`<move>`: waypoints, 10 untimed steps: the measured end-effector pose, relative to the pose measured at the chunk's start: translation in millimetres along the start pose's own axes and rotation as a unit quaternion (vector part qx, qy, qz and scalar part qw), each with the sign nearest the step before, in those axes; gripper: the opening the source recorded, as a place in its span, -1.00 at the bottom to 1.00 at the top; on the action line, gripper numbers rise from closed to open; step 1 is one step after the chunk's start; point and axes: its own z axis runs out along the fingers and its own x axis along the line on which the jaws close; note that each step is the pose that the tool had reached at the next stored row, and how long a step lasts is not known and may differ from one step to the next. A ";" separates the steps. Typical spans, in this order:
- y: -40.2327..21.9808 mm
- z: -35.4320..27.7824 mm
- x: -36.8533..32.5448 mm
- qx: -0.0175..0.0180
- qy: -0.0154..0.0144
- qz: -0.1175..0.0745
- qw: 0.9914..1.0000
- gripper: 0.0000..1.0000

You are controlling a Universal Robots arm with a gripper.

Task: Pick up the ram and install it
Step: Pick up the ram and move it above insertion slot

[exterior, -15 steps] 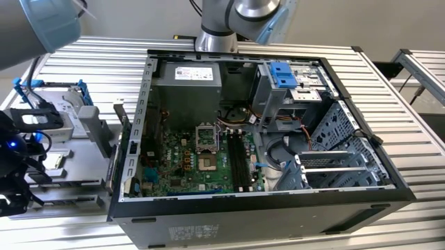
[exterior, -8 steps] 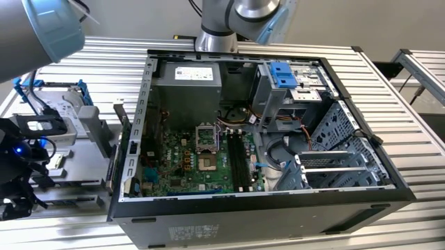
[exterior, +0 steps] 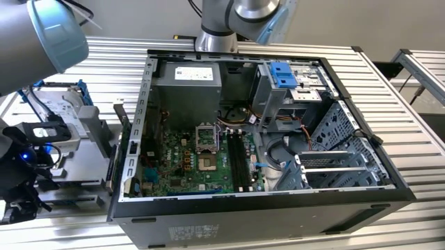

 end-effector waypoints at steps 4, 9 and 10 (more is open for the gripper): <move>0.0 2.1 0.2 0.000 0.000 0.000 1.000 1.00; -0.6 3.8 0.4 0.000 0.000 0.000 1.000 1.00; -0.6 3.7 0.4 0.000 0.000 0.000 1.000 1.00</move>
